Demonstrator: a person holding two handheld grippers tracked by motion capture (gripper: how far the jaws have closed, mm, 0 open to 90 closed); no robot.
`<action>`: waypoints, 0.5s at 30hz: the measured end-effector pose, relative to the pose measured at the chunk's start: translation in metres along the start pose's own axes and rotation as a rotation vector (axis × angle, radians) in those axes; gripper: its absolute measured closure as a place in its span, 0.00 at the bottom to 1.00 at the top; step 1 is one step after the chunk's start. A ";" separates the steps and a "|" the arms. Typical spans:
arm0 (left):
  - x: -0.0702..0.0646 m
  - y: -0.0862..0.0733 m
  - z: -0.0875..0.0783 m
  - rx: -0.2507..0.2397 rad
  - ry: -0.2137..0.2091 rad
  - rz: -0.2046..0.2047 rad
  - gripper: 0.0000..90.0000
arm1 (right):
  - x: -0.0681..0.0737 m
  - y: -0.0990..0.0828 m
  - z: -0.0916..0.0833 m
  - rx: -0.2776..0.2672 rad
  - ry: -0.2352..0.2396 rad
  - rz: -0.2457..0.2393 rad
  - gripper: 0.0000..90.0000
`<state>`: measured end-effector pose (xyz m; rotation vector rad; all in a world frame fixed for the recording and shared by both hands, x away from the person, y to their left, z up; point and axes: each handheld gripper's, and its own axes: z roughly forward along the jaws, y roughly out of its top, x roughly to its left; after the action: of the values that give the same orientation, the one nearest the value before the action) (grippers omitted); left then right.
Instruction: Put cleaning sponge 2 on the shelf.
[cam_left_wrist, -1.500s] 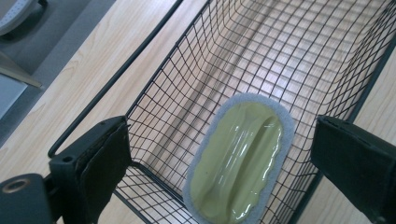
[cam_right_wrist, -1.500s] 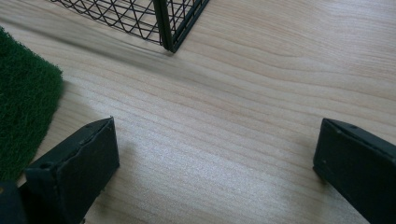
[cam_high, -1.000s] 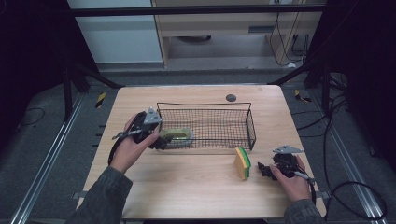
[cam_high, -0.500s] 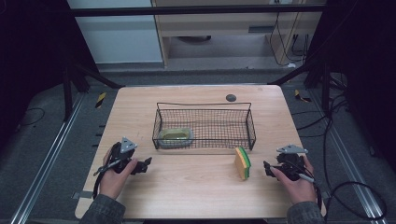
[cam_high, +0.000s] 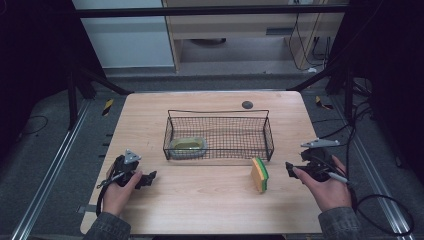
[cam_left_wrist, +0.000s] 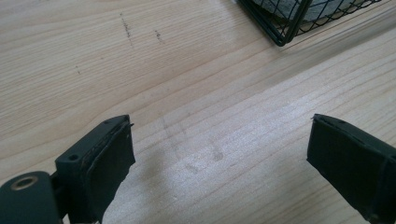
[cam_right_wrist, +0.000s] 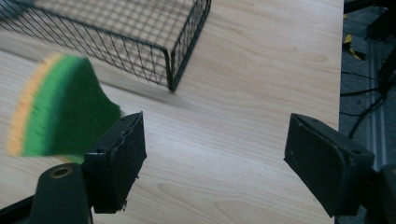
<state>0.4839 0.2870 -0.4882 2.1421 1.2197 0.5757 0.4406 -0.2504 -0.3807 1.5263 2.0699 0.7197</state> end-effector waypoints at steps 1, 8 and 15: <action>0.000 0.000 0.000 0.002 -0.001 0.005 0.07 | 0.000 0.005 -0.003 -0.007 0.016 0.002 0.24; -0.002 0.004 0.007 -0.004 -0.038 -0.008 0.05 | 0.007 0.027 -0.013 -0.029 0.097 -0.026 0.23; -0.015 0.002 0.011 0.041 -0.059 0.052 0.04 | 0.018 0.037 -0.020 -0.020 0.140 -0.009 0.23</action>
<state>0.4847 0.2695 -0.4955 2.2147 1.1559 0.5096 0.4493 -0.2264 -0.3420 1.4922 2.1622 0.8639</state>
